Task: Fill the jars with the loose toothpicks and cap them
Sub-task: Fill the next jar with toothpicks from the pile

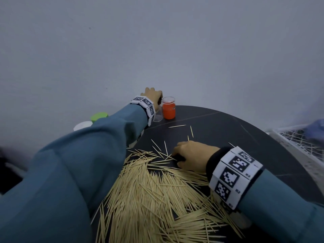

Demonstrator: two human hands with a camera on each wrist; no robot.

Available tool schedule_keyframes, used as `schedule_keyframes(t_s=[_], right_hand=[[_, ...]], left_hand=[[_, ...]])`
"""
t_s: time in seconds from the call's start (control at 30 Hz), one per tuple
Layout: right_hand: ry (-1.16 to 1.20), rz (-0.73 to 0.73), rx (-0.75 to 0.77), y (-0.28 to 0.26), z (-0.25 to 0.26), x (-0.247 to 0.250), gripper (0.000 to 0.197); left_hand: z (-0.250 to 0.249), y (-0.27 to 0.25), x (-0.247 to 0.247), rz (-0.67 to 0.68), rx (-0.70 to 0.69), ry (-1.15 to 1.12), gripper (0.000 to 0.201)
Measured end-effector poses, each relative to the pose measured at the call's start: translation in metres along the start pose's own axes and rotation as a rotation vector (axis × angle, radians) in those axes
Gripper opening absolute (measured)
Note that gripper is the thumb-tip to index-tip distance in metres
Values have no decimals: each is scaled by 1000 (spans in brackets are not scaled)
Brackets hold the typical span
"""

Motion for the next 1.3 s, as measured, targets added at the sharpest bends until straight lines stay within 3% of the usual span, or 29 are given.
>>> schedule_keyframes(t_s=[0.17, 0.4, 0.6, 0.73, 0.87, 1.07, 1.13, 1.3], right_hand=[[-12, 16, 3, 0, 0, 1, 37], [16, 26, -19, -2, -2, 1, 39], [21, 31, -52, -7, 4, 0, 37], [73, -18, -43, -19, 2, 9, 36], [182, -214, -126, -30, -13, 23, 30], [739, -596, -185, -53, -32, 40, 25], [913, -606, -156, -56, -31, 43, 25], [861, -524, -96, -58, -13, 45, 31]], left_hand=[[-2, -11, 9, -38, 37, -92, 47], [-5, -55, 46, -243, 37, -435, 51], [-23, -108, 78, -371, -72, -639, 64], [-40, -140, 80, -352, -111, -821, 61], [-55, -159, 64, -277, -155, -918, 53], [-75, -172, 39, -229, -241, -1078, 52], [-78, -175, 36, -230, -271, -1024, 52], [-74, -176, 28, -217, -233, -1111, 47]])
Point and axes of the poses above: each hand's wrist, its own y-axis towards the middle knuckle, its own x-axis out of the back of the hand, z = x × y, the point moved 3 cm from there along y, towards the middle knuckle, and after that the axes turned 5 degrees about -x, right-handed, at the moved point
